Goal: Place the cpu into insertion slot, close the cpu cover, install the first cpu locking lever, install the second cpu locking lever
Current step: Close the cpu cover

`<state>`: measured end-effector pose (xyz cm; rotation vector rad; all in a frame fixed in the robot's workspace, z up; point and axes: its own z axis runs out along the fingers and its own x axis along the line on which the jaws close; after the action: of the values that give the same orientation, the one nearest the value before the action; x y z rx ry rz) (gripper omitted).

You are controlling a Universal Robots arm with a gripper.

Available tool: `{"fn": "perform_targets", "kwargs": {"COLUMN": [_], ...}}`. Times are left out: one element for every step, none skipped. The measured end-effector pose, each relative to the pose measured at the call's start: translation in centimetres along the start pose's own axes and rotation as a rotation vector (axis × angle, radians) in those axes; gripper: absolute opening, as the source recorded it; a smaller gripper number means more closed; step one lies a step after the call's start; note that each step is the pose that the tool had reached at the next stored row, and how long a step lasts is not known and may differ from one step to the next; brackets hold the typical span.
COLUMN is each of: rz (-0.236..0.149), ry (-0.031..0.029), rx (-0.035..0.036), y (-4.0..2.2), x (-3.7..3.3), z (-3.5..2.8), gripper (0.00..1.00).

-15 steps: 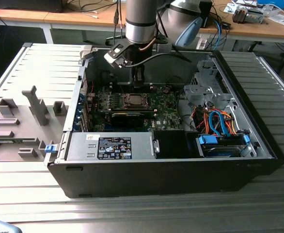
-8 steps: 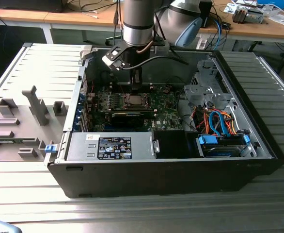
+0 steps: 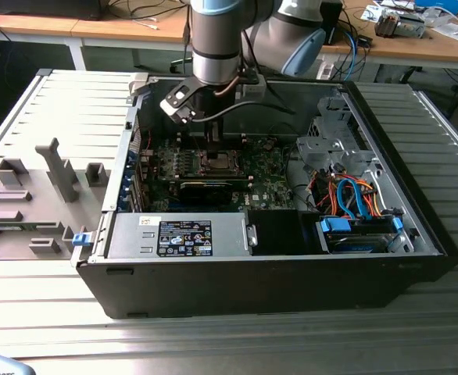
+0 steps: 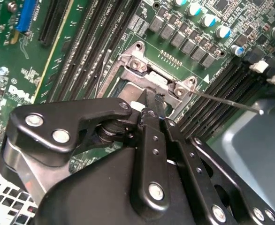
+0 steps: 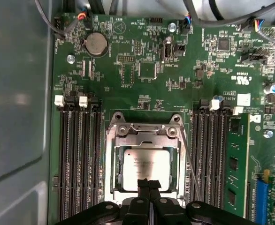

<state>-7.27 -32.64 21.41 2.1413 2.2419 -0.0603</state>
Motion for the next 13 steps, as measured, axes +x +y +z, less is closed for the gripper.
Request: {"fn": "perform_targets", "kwargs": {"rz": [0.0, 0.0, 0.0, 0.0, 0.0, 0.0, 0.0, 0.0, 0.0, 0.0, 0.0, -0.001, -0.001], "ry": [0.0, 0.0001, 0.0, 0.0, 0.0001, 0.0001, 0.0001, 0.0, -0.0002, -0.0007, -0.0006, -0.0002, 0.0], "rx": [0.0, 0.0, 0.0, 0.0, 0.0, 0.0, 0.0, 0.0, 0.0001, 0.0005, 0.0005, 0.0002, 0.0004], "y": [-0.03, -0.05, -0.05, -0.06, -0.06, -0.06, -0.06, -0.09, -0.12, -0.14, -0.14, -0.13, -0.08], "x": [0.01, 0.02, 0.02, 0.03, 0.03, 0.04, 0.04, 0.05, 0.05, 0.04, 0.05, 0.06, 0.05], "z": [0.15, 0.3, 0.38, 0.46, 0.56, 0.65, 0.71, 0.77, 0.85, 0.93, 0.95, 0.97, 0.96], "gripper": [0.11, 0.11, 0.11, 0.11, 0.11, 0.11, 0.11, 0.11, 0.11, 0.11, 0.11, 0.11, 0.11]}}
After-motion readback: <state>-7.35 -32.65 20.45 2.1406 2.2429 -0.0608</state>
